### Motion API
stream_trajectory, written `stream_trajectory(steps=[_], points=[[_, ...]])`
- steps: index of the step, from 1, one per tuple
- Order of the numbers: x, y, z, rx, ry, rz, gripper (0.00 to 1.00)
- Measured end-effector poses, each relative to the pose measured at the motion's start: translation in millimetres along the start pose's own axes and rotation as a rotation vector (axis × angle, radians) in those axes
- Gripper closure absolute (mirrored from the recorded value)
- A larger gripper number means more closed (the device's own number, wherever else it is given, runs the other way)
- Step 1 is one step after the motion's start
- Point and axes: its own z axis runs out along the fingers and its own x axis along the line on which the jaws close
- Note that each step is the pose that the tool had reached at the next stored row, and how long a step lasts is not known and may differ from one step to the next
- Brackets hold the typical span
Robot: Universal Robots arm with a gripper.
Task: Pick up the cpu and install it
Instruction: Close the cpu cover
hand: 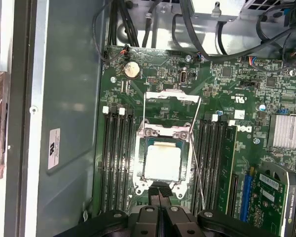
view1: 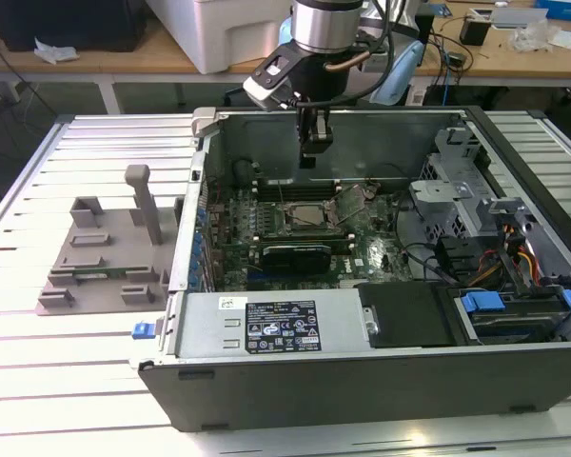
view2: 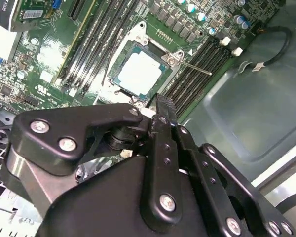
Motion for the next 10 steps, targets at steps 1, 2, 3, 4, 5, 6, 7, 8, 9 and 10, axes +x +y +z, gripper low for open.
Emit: stream_trajectory(steps=[1, 2, 3, 4, 5, 6, 7, 8, 9, 10], points=[[0.0, 0.1, 0.0, 0.0000, 0.0001, 0.000, 0.89], [-0.4, 4.7, -0.3, 0.0003, -0.0001, 0.000, 0.89], [-1.8, 22.9, -0.9, 0.0054, 0.0006, 0.000, 0.89], [-2.5, 32.2, -1.2, 0.0091, 0.0010, 0.000, 0.89], [-3.0, 38.0, -1.3, 0.0114, 0.0014, 0.000, 0.89], [-3.4, 42.9, -1.4, 0.0135, 0.0015, 0.000, 0.89], [-3.9, 49.4, -1.4, 0.0163, 0.0016, 0.000, 0.89], [-4.3, 55.1, -1.1, 0.0186, 0.0019, -0.001, 0.89], [-4.7, 59.5, -0.7, 0.0204, 0.0020, -0.001, 0.89], [-5.6, 69.5, 0.6, 0.0249, 0.0022, -0.001, 0.89]])
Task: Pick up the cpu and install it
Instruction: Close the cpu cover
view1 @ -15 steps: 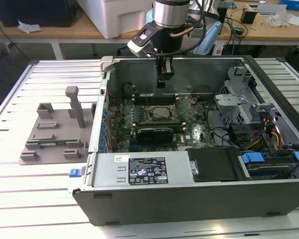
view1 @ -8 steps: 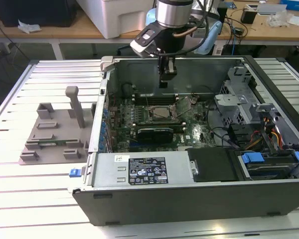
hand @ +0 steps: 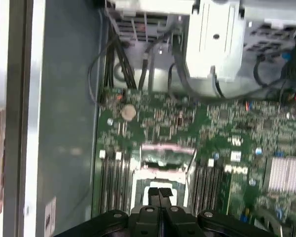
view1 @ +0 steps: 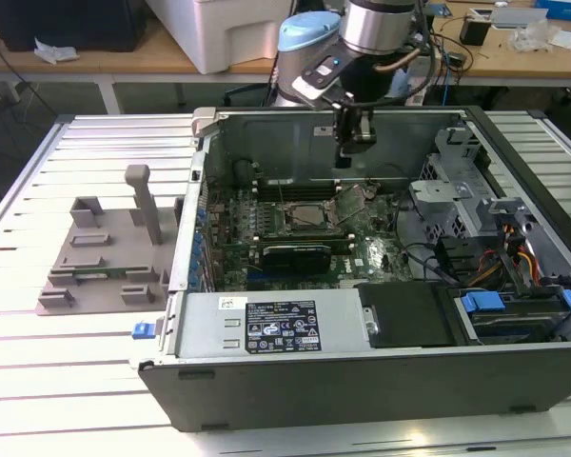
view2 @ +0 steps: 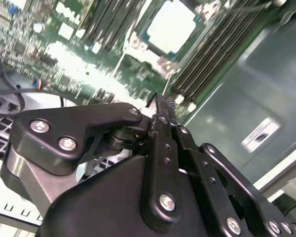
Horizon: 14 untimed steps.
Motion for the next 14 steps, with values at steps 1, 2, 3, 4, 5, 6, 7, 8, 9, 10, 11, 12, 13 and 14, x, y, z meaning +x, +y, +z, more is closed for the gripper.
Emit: stream_trajectory(steps=[1, 2, 3, 4, 5, 6, 7, 8, 9, 10, 11, 12, 13, 14], points=[[-1.3, 19.3, 5.0, 0.0110, 0.0009, 0.000, 0.89], [-1.8, 26.9, 7.3, 0.0144, 0.0013, 0.000, 0.89], [-2.1, 32.0, 8.9, 0.0161, 0.0013, 0.000, 0.89], [-2.3, 40.1, 12.2, 0.0176, 0.0016, 0.000, 0.89], [-2.2, 45.4, 15.3, 0.0182, 0.0016, 0.000, 0.89], [-2.3, 49.2, 18.7, 0.0187, 0.0015, 0.000, 0.89], [-2.4, 50.6, 21.0, 0.0187, 0.0015, 0.000, 0.89], [-2.5, 51.2, 22.9, 0.0187, 0.0015, 0.000, 0.89], [-2.6, 51.6, 25.7, 0.0187, 0.0016, 0.000, 0.89], [-2.6, 51.8, 29.0, 0.0187, 0.0016, 0.000, 0.89], [-2.7, 52.0, 30.9, 0.0187, 0.0016, 0.000, 0.89], [-2.7, 52.1, 33.2, 0.0187, 0.0017, 0.000, 0.89], [-2.8, 52.3, 35.3, 0.0187, 0.0015, 0.000, 0.89], [-2.9, 52.4, 37.0, 0.0187, 0.0014, 0.000, 0.89]])
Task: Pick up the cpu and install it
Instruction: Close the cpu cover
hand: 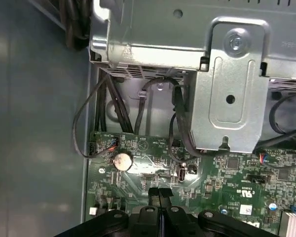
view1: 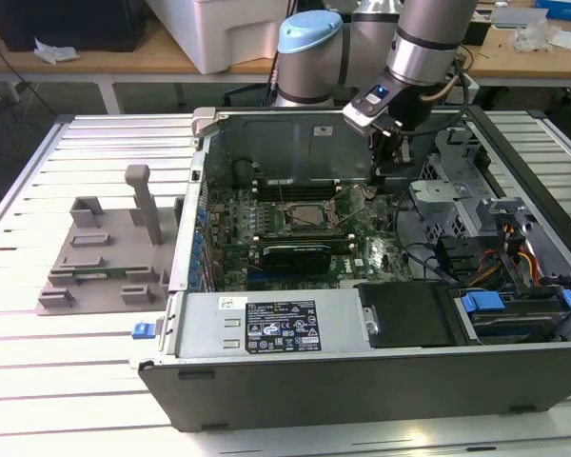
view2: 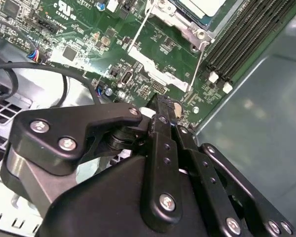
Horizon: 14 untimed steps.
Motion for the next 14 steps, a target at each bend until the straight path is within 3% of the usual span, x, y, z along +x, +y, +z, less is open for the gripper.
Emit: stream_trajectory(steps=[6, 11, 14], points=[[-3.3, -0.9, 15.8, -0.0001, 0.0000, 0.000, 0.89], [-3.7, -13.1, 17.3, -0.0028, -0.0001, 0.000, 0.89], [-2.9, -22.7, 18.1, -0.0094, -0.0007, 0.000, 0.89]])
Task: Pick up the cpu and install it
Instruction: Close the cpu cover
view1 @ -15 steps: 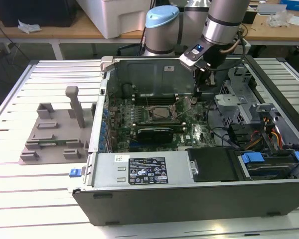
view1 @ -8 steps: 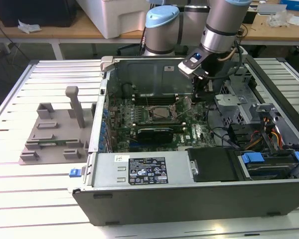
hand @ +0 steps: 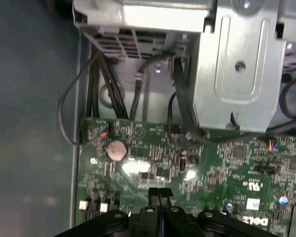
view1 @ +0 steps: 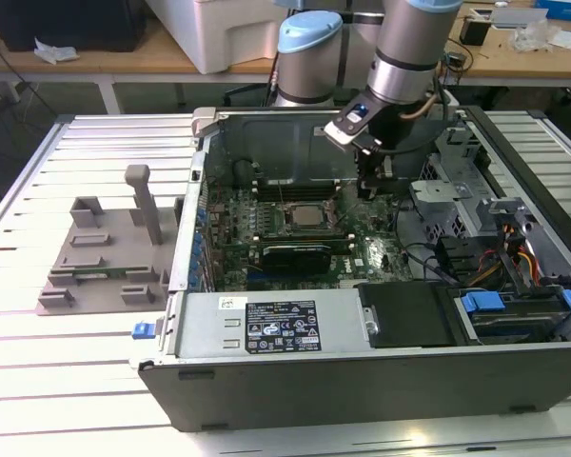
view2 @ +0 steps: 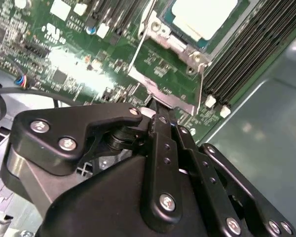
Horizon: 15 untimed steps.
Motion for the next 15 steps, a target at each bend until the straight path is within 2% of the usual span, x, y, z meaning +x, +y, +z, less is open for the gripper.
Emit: stream_trajectory(steps=[2, 5, 13, 15], points=[[0.9, -11.2, 0.9, -0.0076, -0.0005, 0.000, 0.89], [1.8, -22.0, 1.6, -0.0124, -0.0010, 0.000, 0.89], [3.7, -46.7, 3.5, -0.0168, -0.0011, 0.000, 0.89], [4.3, -53.9, 6.7, -0.0169, -0.0006, 0.000, 0.89]])
